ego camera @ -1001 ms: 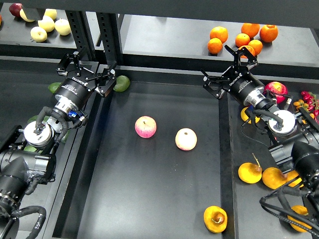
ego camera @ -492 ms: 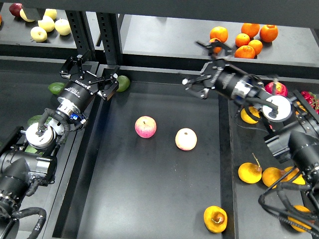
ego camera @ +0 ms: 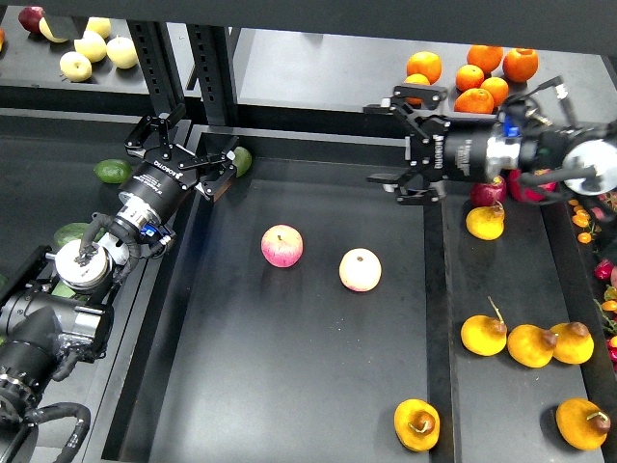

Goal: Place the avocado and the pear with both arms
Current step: 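Swing the right gripper over the bin of yellow pears, then lower the right gripper onto the yellow pear nearest the robot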

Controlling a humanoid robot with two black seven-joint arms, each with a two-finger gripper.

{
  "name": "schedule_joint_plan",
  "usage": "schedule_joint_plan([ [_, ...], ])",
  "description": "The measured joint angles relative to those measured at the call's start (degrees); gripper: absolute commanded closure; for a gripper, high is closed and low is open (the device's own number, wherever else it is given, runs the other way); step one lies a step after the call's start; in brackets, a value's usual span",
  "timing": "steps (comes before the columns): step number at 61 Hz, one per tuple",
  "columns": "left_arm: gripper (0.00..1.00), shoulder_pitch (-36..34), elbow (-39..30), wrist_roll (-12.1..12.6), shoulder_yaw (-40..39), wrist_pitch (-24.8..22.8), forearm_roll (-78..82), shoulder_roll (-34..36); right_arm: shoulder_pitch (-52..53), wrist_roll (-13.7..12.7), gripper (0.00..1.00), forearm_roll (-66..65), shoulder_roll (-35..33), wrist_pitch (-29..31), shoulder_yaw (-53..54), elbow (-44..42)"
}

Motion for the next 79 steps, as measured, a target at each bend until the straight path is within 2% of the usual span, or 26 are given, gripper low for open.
schedule_joint_plan([
  [11, 0.01, -0.3, 0.0, 0.0, 0.1, 0.0, 0.0, 0.0, 3.1, 0.0, 0.00, 2.1, -6.0, 0.0, -6.4, 2.3],
  [23, 0.01, -0.5, 0.0, 0.0, 0.2, 0.0, 0.0, 0.0, 5.1, 0.0, 0.00, 2.4, -9.2, 0.0, -13.7, 5.0],
  [48, 0.01, -0.6, 0.0, 0.0, 0.2, 0.0, 0.2, 0.0, 3.6, 0.0, 0.00, 1.9, -11.5, 0.0, -30.6, 15.2],
  [79, 0.01, -0.5, -0.3, -0.1, 0.1, 0.0, 0.2, 0.0, -7.9, 0.0, 0.00, -9.7, -10.5, 0.0, -31.9, 15.3],
])
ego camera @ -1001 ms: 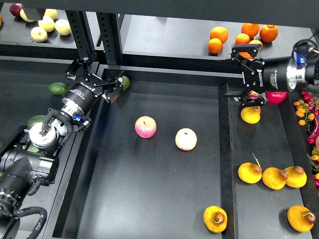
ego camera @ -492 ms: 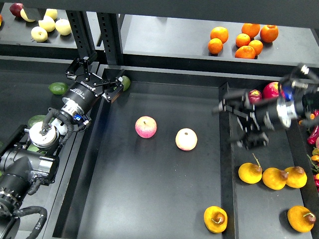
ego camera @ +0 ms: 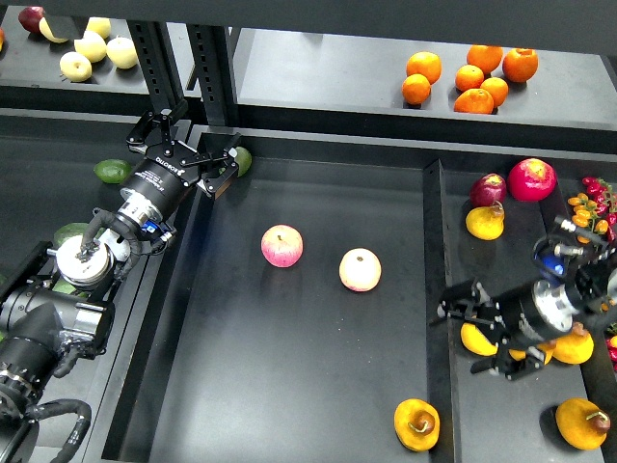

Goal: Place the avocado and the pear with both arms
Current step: 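Lower the right gripper onto the yellow pear nearest the robot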

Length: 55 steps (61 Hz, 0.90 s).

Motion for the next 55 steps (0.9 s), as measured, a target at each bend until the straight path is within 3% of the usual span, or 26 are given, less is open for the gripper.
schedule_joint_plan([
  [55, 0.01, -0.2, 0.1, 0.0, 0.0, 0.0, 0.9, 0.0, -6.9, 0.0, 0.00, -4.2, 4.6, 0.0, 0.5, -2.3],
])
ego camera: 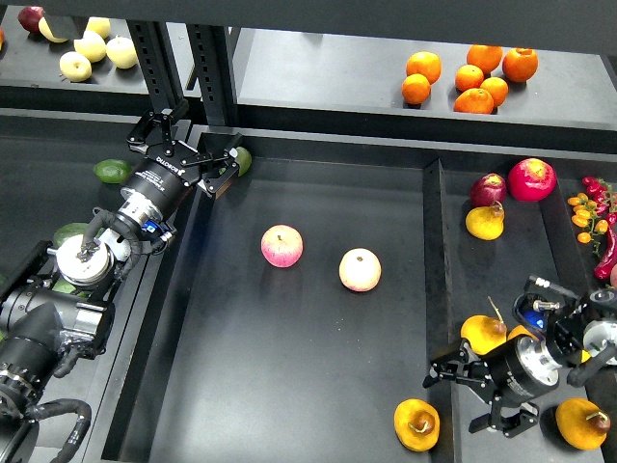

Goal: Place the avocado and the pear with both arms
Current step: 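Lower the right gripper onto the yellow pear nearest the robot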

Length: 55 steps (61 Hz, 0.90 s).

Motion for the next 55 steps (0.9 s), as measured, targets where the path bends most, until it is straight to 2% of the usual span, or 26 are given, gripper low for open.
schedule_joint_plan([
  [35, 0.01, -0.1, 0.0, -0.1, 0.0, 0.0, 0.6, 0.0, -2.2, 0.0, 0.01, -0.4, 2.4, 0.0, 0.1, -2.4],
  [55, 0.01, -0.1, 0.0, -0.1, 0.0, 0.0, 0.6, 0.0, -2.5, 0.0, 0.06, -1.5, 4.0, 0.0, 0.2, -4.0],
])
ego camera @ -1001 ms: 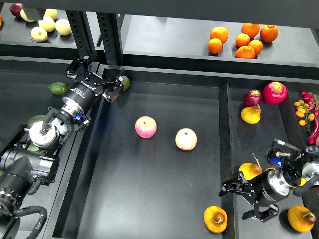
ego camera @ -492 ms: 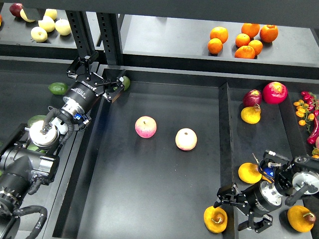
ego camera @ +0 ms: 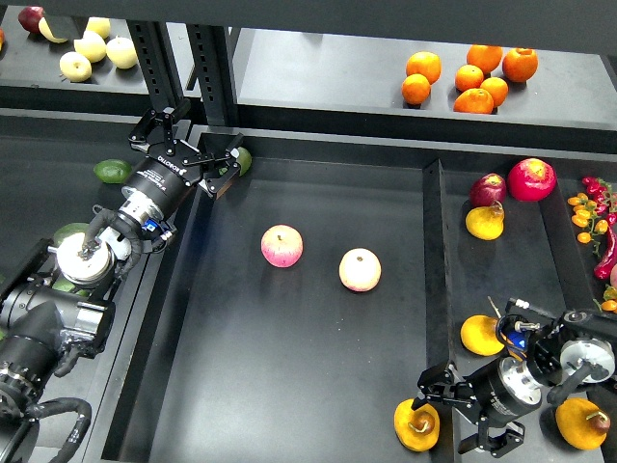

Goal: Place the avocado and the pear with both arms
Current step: 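Lower the right gripper onto the yellow pear nearest the robot, then close the right gripper on the pear and lift it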

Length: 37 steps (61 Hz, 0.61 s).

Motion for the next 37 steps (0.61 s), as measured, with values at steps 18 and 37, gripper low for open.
schedule_joint_plan([
  [18, 0.01, 0.0, 0.0, 0.0, 0.0, 0.0, 0.0, 0.0, -0.1, 0.0, 0.15, -0.4, 1.0, 0.0, 0.3, -0.6],
  [37, 0.01, 0.0, 0.0, 0.0, -0.1, 0.0, 0.0, 0.0, -0.9, 0.0, 0.21, -0.4, 2.0, 0.0, 1.3, -1.4],
])
